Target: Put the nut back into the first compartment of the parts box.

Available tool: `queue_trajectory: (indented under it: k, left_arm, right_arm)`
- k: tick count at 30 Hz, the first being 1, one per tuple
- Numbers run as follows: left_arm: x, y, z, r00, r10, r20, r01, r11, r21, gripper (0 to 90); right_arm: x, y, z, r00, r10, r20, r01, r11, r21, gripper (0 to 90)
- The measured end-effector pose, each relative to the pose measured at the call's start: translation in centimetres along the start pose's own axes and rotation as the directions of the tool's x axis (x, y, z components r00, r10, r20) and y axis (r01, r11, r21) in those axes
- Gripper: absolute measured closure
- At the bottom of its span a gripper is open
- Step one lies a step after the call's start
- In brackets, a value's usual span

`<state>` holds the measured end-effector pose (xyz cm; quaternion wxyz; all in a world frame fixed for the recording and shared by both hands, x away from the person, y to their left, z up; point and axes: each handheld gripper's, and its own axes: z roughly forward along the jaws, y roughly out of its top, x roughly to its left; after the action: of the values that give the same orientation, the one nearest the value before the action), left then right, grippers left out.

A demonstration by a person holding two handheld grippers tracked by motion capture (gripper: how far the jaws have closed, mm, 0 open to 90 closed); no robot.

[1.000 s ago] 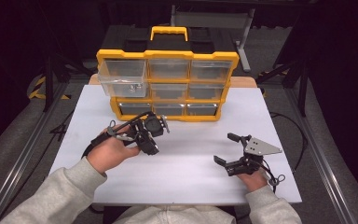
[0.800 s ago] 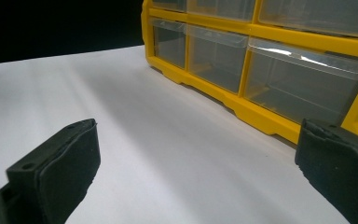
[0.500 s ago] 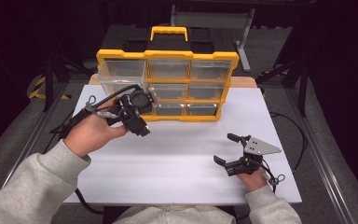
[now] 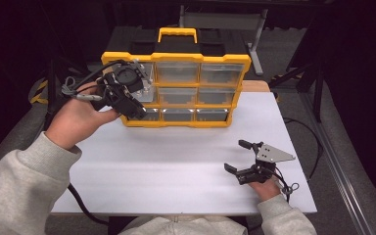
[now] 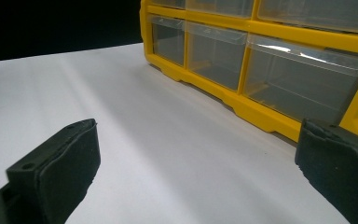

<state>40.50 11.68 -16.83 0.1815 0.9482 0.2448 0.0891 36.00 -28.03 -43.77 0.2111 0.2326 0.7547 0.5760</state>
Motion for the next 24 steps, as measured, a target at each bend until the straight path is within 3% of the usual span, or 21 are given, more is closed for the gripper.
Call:
queue_trajectory:
  k: [15,24]
  left_arm:
    - [2.5,0.8,-4.0,0.994,-0.089,-0.064,0.085,0.9937,-0.073,69.3]
    - [4.2,1.4,-5.0,0.9842,-0.151,-0.093,0.142,0.9849,-0.099,69.3]
  right_arm:
    - [0.0,0.0,0.0,1.0,0.0,0.003,0.0,1.0,0.004,0.5]
    - [0.0,0.0,0.0,1.0,-0.001,0.004,0.001,1.0,0.007,0.5]
